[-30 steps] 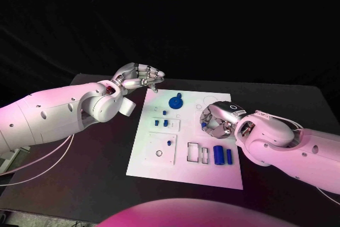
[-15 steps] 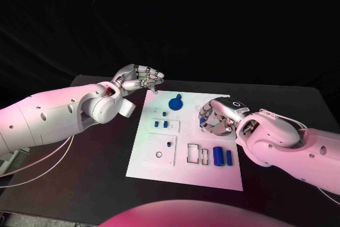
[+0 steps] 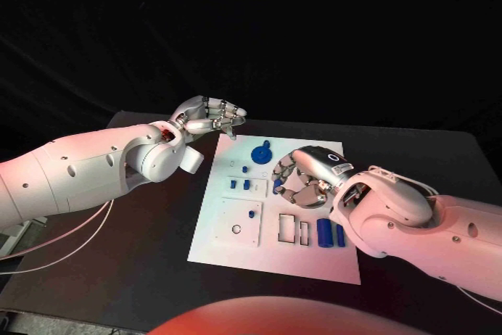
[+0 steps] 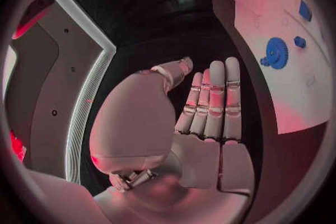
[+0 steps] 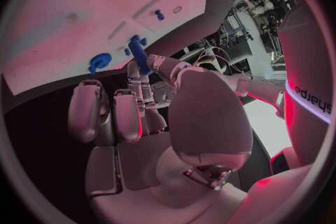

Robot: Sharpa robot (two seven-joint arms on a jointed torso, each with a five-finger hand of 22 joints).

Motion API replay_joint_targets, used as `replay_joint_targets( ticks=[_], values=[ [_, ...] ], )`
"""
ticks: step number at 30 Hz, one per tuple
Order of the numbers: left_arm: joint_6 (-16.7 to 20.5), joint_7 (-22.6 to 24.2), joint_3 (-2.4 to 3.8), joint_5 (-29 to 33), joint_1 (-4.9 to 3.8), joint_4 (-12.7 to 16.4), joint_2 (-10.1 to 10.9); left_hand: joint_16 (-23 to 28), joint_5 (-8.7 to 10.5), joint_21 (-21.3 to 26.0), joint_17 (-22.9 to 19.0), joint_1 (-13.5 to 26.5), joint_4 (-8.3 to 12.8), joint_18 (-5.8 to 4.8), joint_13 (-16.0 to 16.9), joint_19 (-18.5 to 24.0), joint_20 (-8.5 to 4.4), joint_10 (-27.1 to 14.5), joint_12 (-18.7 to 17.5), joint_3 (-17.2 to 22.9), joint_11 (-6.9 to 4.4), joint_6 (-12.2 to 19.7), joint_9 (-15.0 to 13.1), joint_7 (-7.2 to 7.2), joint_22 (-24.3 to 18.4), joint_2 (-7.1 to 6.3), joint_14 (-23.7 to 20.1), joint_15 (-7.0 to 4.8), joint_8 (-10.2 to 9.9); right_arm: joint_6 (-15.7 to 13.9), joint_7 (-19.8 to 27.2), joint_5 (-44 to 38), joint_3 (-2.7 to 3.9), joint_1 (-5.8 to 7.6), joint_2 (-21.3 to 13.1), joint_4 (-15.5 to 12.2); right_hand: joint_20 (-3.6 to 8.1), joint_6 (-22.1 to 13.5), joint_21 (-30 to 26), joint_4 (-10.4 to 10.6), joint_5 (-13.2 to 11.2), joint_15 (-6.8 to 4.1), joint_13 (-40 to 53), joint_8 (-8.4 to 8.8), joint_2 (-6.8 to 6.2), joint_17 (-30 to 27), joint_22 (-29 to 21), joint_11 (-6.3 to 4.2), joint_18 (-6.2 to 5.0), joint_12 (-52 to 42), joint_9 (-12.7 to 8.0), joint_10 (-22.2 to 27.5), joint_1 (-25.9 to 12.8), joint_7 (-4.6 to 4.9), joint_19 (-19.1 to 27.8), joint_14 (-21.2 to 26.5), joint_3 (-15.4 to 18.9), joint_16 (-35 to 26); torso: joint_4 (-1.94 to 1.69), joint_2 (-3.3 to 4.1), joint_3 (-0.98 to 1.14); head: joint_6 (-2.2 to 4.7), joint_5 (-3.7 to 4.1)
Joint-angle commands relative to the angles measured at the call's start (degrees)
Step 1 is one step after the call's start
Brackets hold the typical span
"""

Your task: Assemble the parts on the task board

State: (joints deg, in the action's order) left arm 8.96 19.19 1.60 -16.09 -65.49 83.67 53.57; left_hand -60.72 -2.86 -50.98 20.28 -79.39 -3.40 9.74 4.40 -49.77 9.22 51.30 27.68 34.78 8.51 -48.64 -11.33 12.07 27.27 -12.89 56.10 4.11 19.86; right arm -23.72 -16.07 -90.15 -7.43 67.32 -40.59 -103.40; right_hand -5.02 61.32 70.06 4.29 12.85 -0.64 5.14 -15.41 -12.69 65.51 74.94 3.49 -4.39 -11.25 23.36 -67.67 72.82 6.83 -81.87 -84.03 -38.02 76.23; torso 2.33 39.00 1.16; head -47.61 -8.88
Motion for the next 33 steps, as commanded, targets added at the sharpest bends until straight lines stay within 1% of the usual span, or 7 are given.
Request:
replay_joint_targets(
  ticks=[1, 7, 11, 14, 22, 27, 33],
  values=[
    [-0.95, 0.35, 0.04, 0.1, -0.04, -0.17, -0.34, 0.28, -0.28, 0.27, -0.08, -0.46, 0.3, 0.83, 0.06, 0.0, 0.23, -0.28, 0.19, -0.02, -0.09, 0.35, 0.01, 0.03, -0.06, 0.28, -0.52, -0.03, 0.02, -1.25, 1.54, -1.39, -0.07, -1.05, 1.85, -0.04, -0.02, -0.02, -0.12, 0.37, 0.21, -0.29, 0.0, -1.17, 0.65, -0.04, 6.8, 0.08, 0.23, 0.26, 2.42, -0.48, 0.09, -0.16, -0.37, -1.1, 0.08, 0.25, -0.04, -0.03, 0.0, 0.13, -0.65],
    [-1.08, 0.35, 0.04, 0.1, -0.04, -0.45, -0.69, 0.28, -0.28, 0.27, -0.08, -0.46, 0.3, 0.83, 0.06, 0.0, 0.23, -0.28, 0.19, -0.02, -0.09, 0.35, 0.01, 0.03, -0.06, 0.28, -0.52, -0.03, 0.02, -1.68, 3.04, -4.16, -0.14, -4.06, 5.31, 0.3, -0.02, -0.11, -0.14, 0.44, 0.22, -0.29, 0.0, -1.17, 0.69, -0.07, 6.8, 0.09, 0.23, 0.28, 2.44, -0.48, 0.09, -0.14, -0.37, -1.1, 0.07, 0.24, -0.05, 0.0, -0.05, 0.16, -1.39],
    [-1.19, 0.2, 0.04, 0.1, -0.04, -0.57, -0.87, 0.28, -0.28, 0.27, -0.08, -0.46, 0.3, 0.83, 0.06, 0.0, 0.23, -0.28, 0.19, -0.02, -0.09, 0.35, 0.01, 0.03, -0.06, 0.28, -0.52, -0.03, 0.02, -1.6, 3.63, -4.75, -0.31, -5.62, 6.79, 1.01, -0.02, -0.16, -0.15, 0.51, 0.23, -0.28, 0.0, -1.18, 0.74, -0.13, 6.79, 0.1, 0.23, 0.29, 2.46, -0.49, 0.09, -0.13, -0.38, -1.09, 0.07, 0.21, -0.06, 0.02, -0.07, 0.38, -1.57],
    [-1.24, 0.14, 0.04, 0.1, -0.04, -0.62, -1.0, 0.28, -0.28, 0.27, -0.08, -0.46, 0.3, 0.83, 0.06, 0.0, 0.23, -0.28, 0.19, -0.02, -0.09, 0.35, 0.01, 0.03, -0.06, 0.28, -0.52, -0.03, 0.02, -1.54, 3.99, -4.94, -0.41, -6.6, 7.62, 1.6, -0.02, -0.22, -0.28, 0.58, 0.23, -0.28, 0.0, -1.18, 0.78, -0.12, 6.74, 0.11, 0.21, 0.31, 2.48, -0.49, 0.08, -0.12, -0.34, -1.09, 0.07, 0.22, -0.02, 0.01, 0.01, 0.14, -1.96],
    [-1.35, 0.1, 0.04, 0.1, -0.04, -0.64, -1.22, 0.28, -0.28, 0.27, -0.08, -0.46, 0.3, 0.83, 0.06, 0.0, 0.23, -0.28, 0.19, -0.02, -0.09, 0.35, 0.01, 0.03, -0.06, 0.28, -0.52, -0.03, 0.02, -1.16, 4.27, -5.28, -0.72, -8.15, 8.82, 3.56, -0.02, -0.22, -0.28, 0.58, 0.23, -0.28, 0.0, -1.18, 0.78, -0.12, 6.74, 0.11, 0.21, 0.31, 2.48, -0.49, 0.08, -0.12, -0.34, -1.09, 0.07, 0.22, 0.02, -0.01, 0.01, -0.36, -2.31],
    [-1.4, 0.09, 0.04, 0.1, -0.04, -0.67, -1.29, 0.28, -0.28, 0.27, -0.08, -0.46, 0.3, 0.83, 0.06, 0.0, 0.23, -0.28, 0.19, -0.02, -0.09, 0.35, 0.01, 0.03, -0.06, 0.28, -0.52, -0.03, 0.02, -1.21, 4.28, -5.61, -0.82, -9.09, 9.4, 4.83, -0.02, -0.22, -0.28, 0.58, 0.23, -0.28, 0.0, -1.18, 0.78, -0.12, 6.74, 0.11, 0.21, 0.31, 2.48, -0.49, 0.08, -0.12, -0.34, -1.09, 0.07, 0.22, -0.02, 0.05, 0.11, -0.63, -2.58],
    [-1.47, 0.1, 0.04, 0.1, -0.04, -0.63, -1.37, 0.28, -0.28, 0.27, -0.08, -0.46, 0.3, 0.83, 0.06, 0.0, 0.23, -0.28, 0.19, -0.02, -0.09, 0.35, 0.01, 0.03, -0.06, 0.28, -0.52, -0.03, 0.02, -1.3, 4.3, -5.74, -0.88, -9.76, 9.93, 5.74, -0.02, -0.22, -0.28, 0.58, 0.23, -0.28, 0.0, -1.18, 0.78, -0.12, 6.74, 0.11, 0.21, 0.31, 2.48, -0.49, 0.08, -0.12, -0.34, -1.09, 0.07, 0.22, -0.13, 0.06, -0.01, -0.79, -2.63]
  ],
)
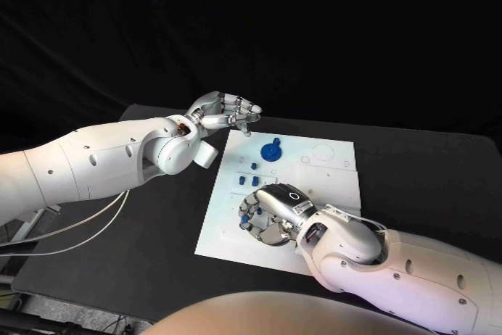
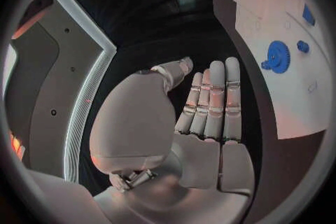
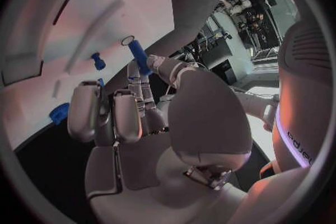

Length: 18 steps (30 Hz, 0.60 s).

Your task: Assemble the parts on the task board

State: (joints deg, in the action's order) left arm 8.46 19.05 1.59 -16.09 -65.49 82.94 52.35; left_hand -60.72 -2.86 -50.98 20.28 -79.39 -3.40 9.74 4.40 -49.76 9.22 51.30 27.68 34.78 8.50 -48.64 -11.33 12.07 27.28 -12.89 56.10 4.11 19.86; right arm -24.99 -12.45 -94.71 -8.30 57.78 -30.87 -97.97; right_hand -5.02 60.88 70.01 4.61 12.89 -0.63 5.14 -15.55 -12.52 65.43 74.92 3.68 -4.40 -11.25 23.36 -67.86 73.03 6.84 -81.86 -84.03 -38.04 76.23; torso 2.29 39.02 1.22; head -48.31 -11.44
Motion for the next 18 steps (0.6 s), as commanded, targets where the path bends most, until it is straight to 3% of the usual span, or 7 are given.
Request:
replay_joint_targets(
  ticks=[1, 18],
  values=[
    [-0.97, 0.24, 0.04, 0.1, -0.04, 0.11, -0.15, 0.28, -0.28, 0.27, -0.09, -0.46, 0.3, 0.83, 0.07, 0.0, 0.23, -0.29, 0.19, -0.02, -0.09, 0.35, 0.01, 0.03, -0.06, 0.28, -0.52, -0.03, 0.02, -0.08, 0.69, -1.18, -0.02, -0.29, 0.27, 0.47, -0.01, 0.23, -0.24, 0.25, 0.19, -0.28, 0.01, -1.05, 0.61, -0.04, 6.76, -0.09, 0.21, 0.31, 2.48, -0.3, -0.12, -0.12, -0.34, -1.1, 0.09, 0.22, -0.06, 0.03, -0.07, -0.14, -0.11],
    [-0.95, 0.23, 0.04, 0.1, -0.05, 0.22, -0.02, 0.28, -0.28, 0.27, -0.09, -0.46, 0.3, 0.83, 0.07, 0.0, 0.23, -0.29, 0.19, -0.02, -0.09, 0.35, 0.01, 0.03, -0.06, 0.28, -0.52, -0.03, 0.02, -0.42, 0.91, -1.11, -0.05, -0.92, 0.95, 1.96, -0.01, -0.05, -0.17, 0.44, 0.2, -0.26, 0.0, -1.07, 0.68, -0.04, 6.8, -0.06, 0.23, 0.4, 2.56, -0.26, -0.05, -0.05, -0.41, -1.11, 0.09, 0.24, 0.05, -0.04, -0.09, -0.46, -0.62]
  ],
)
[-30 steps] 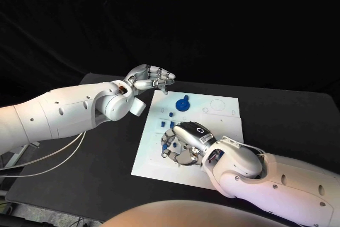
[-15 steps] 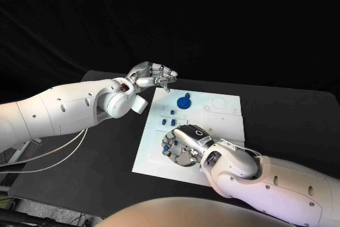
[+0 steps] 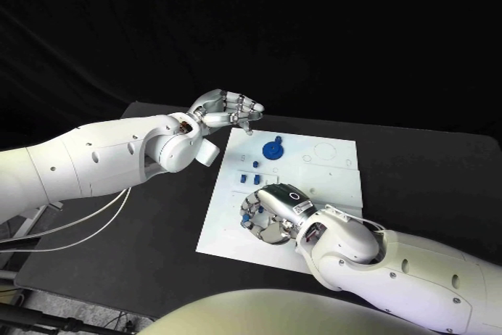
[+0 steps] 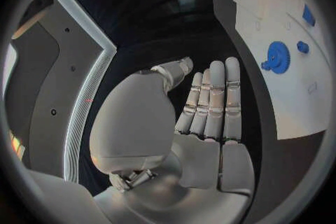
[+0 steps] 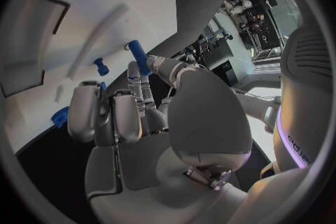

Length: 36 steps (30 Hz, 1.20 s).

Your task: Assemble the parts on the task board

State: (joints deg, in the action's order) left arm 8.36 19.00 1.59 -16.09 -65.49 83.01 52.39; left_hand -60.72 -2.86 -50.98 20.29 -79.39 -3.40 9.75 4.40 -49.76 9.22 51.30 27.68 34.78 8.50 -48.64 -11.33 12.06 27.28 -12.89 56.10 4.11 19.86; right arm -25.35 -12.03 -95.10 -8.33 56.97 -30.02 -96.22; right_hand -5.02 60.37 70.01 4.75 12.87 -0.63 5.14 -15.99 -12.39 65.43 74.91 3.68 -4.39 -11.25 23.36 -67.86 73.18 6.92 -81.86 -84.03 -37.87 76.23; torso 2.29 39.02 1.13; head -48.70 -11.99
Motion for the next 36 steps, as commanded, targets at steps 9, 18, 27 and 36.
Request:
replay_joint_targets(
  ticks=[9, 18, 27, 36],
  values=[
    [-0.89, 0.26, 0.04, 0.1, -0.05, 0.17, -0.02, 0.28, -0.28, 0.27, -0.09, -0.46, 0.3, 0.82, 0.07, 0.0, 0.23, -0.29, 0.19, -0.02, -0.09, 0.35, 0.01, 0.04, -0.07, 0.28, -0.52, -0.03, 0.02, -0.38, 0.53, -0.72, -0.02, -0.13, 0.6, 1.24, -0.01, 0.37, -0.19, 0.34, 0.23, -0.26, 0.0, -0.63, 0.57, -0.02, 6.81, -0.05, 0.23, 0.42, 2.58, -0.24, -0.16, -0.1, -0.41, -1.12, -0.09, 0.26, 0.02, 0.0, 0.01, -0.12, -0.27],
    [-0.96, 0.24, 0.04, 0.1, -0.05, 0.2, -0.02, 0.28, -0.28, 0.27, -0.09, -0.46, 0.3, 0.82, 0.07, 0.0, 0.23, -0.29, 0.19, -0.02, -0.09, 0.35, 0.01, 0.04, -0.07, 0.28, -0.52, -0.03, 0.02, -0.46, 0.7, -0.52, -0.02, -0.14, 1.19, 2.08, -0.01, 0.37, -0.19, 0.34, 0.23, -0.26, 0.0, -0.63, 0.57, -0.02, 6.81, -0.05, 0.23, 0.42, 2.58, -0.24, -0.16, -0.1, -0.41, -1.12, -0.09, 0.26, 0.0, -0.02, -0.01, -0.22, -0.45],
    [-1.02, 0.15, 0.04, 0.09, -0.05, 0.23, 0.0, 0.28, -0.28, 0.27, -0.09, -0.46, 0.3, 0.82, 0.07, 0.0, 0.23, -0.29, 0.19, -0.02, -0.09, 0.35, 0.01, 0.04, -0.07, 0.28, -0.52, -0.03, 0.02, 1.7, 0.94, 0.28, -0.02, -0.13, 1.63, 2.92, -0.01, 0.27, -0.15, 0.39, 0.24, -0.25, 0.0, -0.63, 0.63, 0.08, 6.83, -0.04, 0.24, 0.45, 2.61, -0.22, -0.09, -0.08, -0.44, -1.14, -0.11, 0.32, 0.07, -0.05, -0.01, -0.49, -0.66],
    [-1.06, 0.1, 0.04, 0.08, -0.05, 0.25, 0.06, 0.28, -0.28, 0.27, -0.09, -0.46, 0.3, 0.82, 0.07, 0.0, 0.23, -0.29, 0.19, -0.02, -0.09, 0.35, 0.01, 0.04, -0.07, 0.28, -0.52, -0.03, 0.02, 4.91, 1.3, -0.08, -0.05, -0.12, 1.48, 2.41, -0.05, -0.35, -0.51, 0.56, 0.22, -0.15, -0.06, -0.53, 0.48, -0.04, 6.71, 0.12, 0.19, 0.73, 2.68, 0.12, 0.08, 0.15, -0.34, -1.12, -0.06, 0.29, 0.1, -0.05, 0.03, -0.7, -0.8]
  ],
)
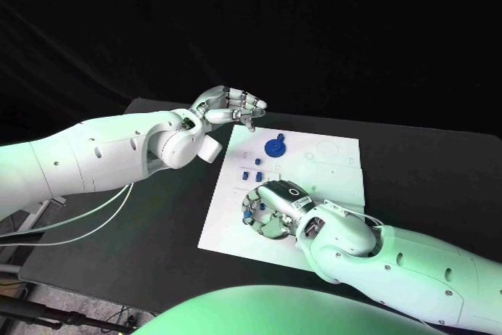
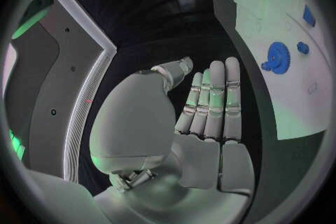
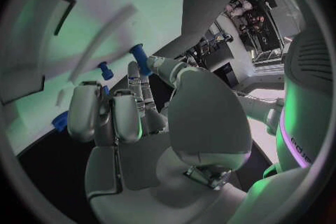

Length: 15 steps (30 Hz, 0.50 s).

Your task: Assemble the parts on the task board

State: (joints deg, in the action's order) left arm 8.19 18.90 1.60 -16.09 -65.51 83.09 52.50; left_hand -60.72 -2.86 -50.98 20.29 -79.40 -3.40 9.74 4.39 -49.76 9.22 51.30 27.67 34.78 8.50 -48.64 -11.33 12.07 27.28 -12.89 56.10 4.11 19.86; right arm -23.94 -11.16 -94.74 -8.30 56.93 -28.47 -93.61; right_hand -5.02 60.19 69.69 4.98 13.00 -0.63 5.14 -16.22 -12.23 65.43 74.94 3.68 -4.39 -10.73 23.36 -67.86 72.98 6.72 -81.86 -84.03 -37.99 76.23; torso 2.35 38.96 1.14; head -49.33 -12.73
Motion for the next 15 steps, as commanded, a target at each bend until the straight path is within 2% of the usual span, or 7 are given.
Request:
replay_joint_targets(
  ticks=[1, 6, 9, 10, 15],
  values=[
    [-0.89, 0.2, 0.04, 0.08, -0.04, 0.17, -0.05, 0.35, -0.28, 0.24, -0.14, -0.43, 0.35, 0.79, 0.05, -0.01, 0.21, -0.46, 0.39, -0.09, -0.04, 0.42, 0.03, 0.08, -0.05, 0.4, -0.54, 0.01, 0.07, 3.84, 0.41, -0.61, -0.09, -0.08, -0.11, -0.33, -0.07, -0.32, -0.4, 0.39, 0.09, -0.1, -0.08, -0.27, 0.23, -0.08, 6.6, 0.19, 0.15, 0.31, 2.69, 0.28, 0.32, 0.41, -0.27, -1.11, 0.09, 0.28, 0.03, 0.01, 0.03, -0.08, -0.05],
    [-0.91, 0.21, 0.04, 0.08, -0.04, 0.18, -0.02, 0.35, -0.28, 0.24, -0.14, -0.43, 0.35, 0.79, 0.05, -0.01, 0.21, -0.46, 0.39, -0.09, -0.04, 0.42, 0.03, 0.08, -0.05, 0.4, -0.54, 0.01, 0.07, 4.68, 0.24, -1.47, -0.14, -0.08, -0.34, -0.83, -0.2, -0.85, -0.97, 0.55, 0.1, 0.09, -0.2, -0.15, -0.18, -0.3, 6.41, 0.44, 0.07, 0.74, 2.72, 0.92, 0.48, 0.66, -0.06, -1.03, 0.18, 0.17, 0.06, 0.0, 0.04, -0.15, -0.05],
    [-0.94, 0.17, 0.04, 0.08, -0.04, 0.19, 0.02, 0.35, -0.28, 0.24, -0.14, -0.43, 0.35, 0.79, 0.05, -0.01, 0.21, -0.46, 0.39, -0.09, -0.04, 0.42, 0.03, 0.08, -0.05, 0.4, -0.54, 0.01, 0.07, 4.21, -0.18, -2.24, -0.16, -0.08, -0.48, -1.0, -0.38, -1.54, -1.57, 0.73, 0.12, 0.34, -0.32, 0.14, -0.6, -0.57, 6.2, 0.74, -0.02, 1.21, 2.64, 1.71, 0.68, 0.98, 0.16, -0.92, 0.21, 0.02, 0.04, 0.01, 0.05, -0.17, -0.05],
    [-0.98, 0.15, 0.04, 0.08, -0.04, 0.19, 0.03, 0.35, -0.28, 0.24, -0.14, -0.43, 0.35, 0.79, 0.05, -0.01, 0.21, -0.46, 0.39, -0.09, -0.04, 0.42, 0.03, 0.08, -0.05, 0.4, -0.54, 0.01, 0.07, 3.87, -0.38, -2.49, -0.17, -0.08, -0.54, -1.04, -0.63, -2.52, -2.23, 0.84, 0.17, 0.69, -0.58, 0.73, -1.04, -1.03, 5.97, 1.2, -0.12, 1.93, 2.38, 2.98, 1.09, 1.46, 0.4, -0.74, 0.05, -0.26, 0.03, 0.01, 0.04, -0.17, -0.03],
    [-1.09, 0.08, 0.04, 0.07, -0.04, 0.21, 0.09, 0.35, -0.28, 0.24, -0.14, -0.43, 0.35, 0.79, 0.05, -0.01, 0.21, -0.46, 0.39, -0.09, -0.04, 0.42, 0.03, 0.08, -0.05, 0.4, -0.54, 0.01, 0.07, 1.95, -1.18, -3.25, -0.19, -0.08, -0.74, -1.13, -1.44, -5.25, -5.18, 1.29, 0.17, 1.58, -1.31, 3.11, -2.46, -2.79, 4.89, 2.25, -0.65, 3.76, 1.32, 6.61, 2.37, 2.34, 1.45, -0.11, 0.06, -1.3, 0.02, 0.0, 0.04, -0.15, 0.05]
  ],
)
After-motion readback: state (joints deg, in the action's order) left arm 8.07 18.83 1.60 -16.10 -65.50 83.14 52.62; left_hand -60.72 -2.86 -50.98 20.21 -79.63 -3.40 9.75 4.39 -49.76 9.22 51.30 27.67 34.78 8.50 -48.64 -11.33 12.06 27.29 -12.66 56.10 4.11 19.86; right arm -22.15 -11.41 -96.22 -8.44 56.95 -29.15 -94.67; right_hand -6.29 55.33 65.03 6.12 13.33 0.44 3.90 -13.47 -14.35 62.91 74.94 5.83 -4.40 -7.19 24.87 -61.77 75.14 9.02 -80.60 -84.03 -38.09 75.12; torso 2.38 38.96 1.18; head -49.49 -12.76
